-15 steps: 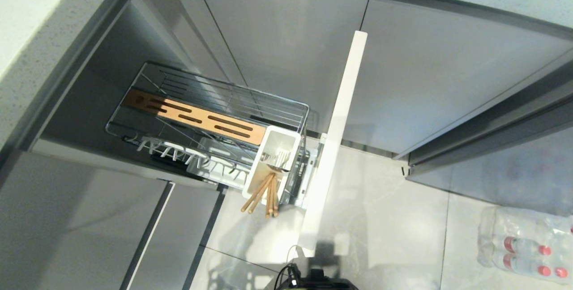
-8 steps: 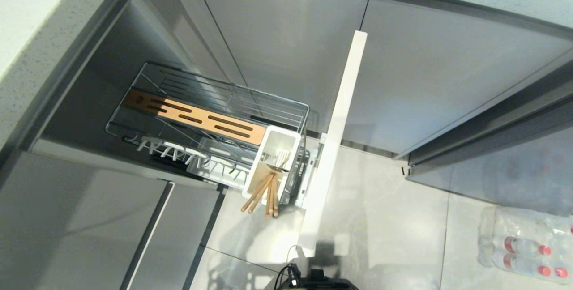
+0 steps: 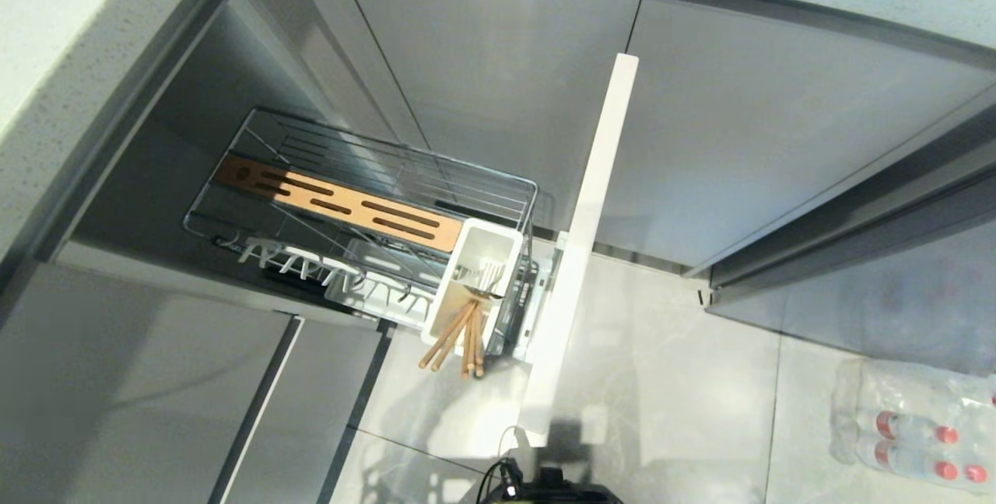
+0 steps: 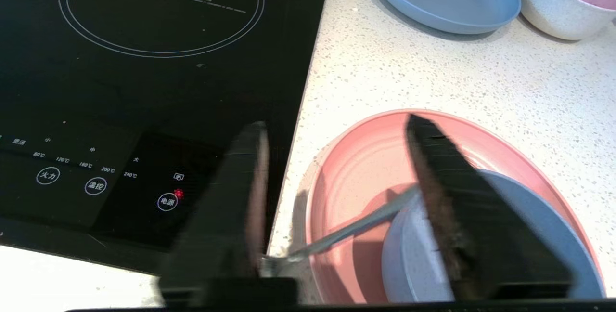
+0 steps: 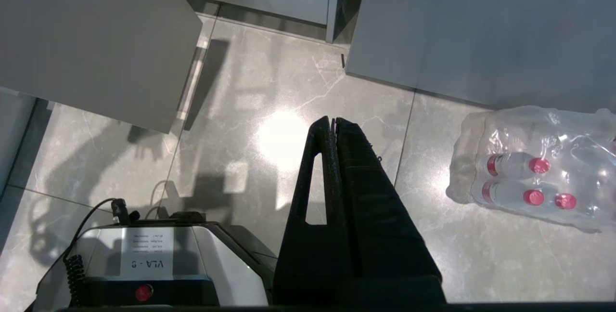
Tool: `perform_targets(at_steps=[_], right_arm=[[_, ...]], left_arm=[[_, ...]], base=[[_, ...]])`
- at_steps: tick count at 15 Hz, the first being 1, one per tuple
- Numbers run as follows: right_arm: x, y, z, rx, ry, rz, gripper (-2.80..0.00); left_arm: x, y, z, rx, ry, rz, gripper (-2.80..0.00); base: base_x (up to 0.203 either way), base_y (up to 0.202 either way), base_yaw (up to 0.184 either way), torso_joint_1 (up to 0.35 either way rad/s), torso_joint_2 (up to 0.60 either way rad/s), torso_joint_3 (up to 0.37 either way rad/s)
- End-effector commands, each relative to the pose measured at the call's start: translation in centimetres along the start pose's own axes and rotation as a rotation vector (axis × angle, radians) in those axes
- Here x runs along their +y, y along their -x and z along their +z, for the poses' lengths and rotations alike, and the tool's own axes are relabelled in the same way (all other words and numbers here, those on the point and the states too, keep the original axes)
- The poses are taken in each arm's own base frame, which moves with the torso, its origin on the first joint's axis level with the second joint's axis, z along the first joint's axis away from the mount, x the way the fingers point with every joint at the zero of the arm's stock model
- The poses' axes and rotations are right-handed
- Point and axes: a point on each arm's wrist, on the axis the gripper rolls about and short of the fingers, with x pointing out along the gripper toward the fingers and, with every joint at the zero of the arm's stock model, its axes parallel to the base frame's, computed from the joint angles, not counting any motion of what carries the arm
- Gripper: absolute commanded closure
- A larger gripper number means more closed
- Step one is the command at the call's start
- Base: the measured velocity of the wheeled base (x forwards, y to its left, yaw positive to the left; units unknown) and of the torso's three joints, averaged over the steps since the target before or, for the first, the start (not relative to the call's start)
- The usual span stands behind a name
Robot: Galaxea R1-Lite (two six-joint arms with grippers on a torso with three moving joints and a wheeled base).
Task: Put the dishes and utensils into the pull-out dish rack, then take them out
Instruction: Take the chopsticks out of the cupboard
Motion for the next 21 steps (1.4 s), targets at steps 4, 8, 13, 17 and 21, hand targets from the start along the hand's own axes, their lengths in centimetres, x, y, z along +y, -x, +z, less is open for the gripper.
perform_targets(at_steps=[4,8,13,17,21], right_arm=[[0.0,0.0,0.0,0.000,-0.001,0.000,0.00],[0.0,0.0,0.0,0.000,0.000,0.000,0.00],[0.0,0.0,0.0,0.000,0.000,-0.001,0.00],[0.0,0.0,0.0,0.000,0.000,0.000,0.00],[0.0,0.0,0.0,0.000,-0.001,-0.001,0.00]], left_arm=[[-0.4,0.3,0.4,-0.019,-0.010,-0.020,-2.80],[-2.7,1.7,2.7,-0.102,-0.040,-0.175,0.00],[-7.0,2.4,5.2,-0.018,-0.135,-0.480,0.00],[-9.9,2.4,5.2,0.151,-0.269,-0.797,0.00],[-12.0,3.1,4.0,0.293,-0.338,-1.064,0.00]], base=[[0.000,0.000,0.000,0.000,0.00,0.000],[0.000,0.000,0.000,0.000,0.00,0.000],[0.000,0.000,0.000,0.000,0.00,0.000],[0.000,0.000,0.000,0.000,0.00,0.000],[0.000,0.000,0.000,0.000,0.00,0.000]])
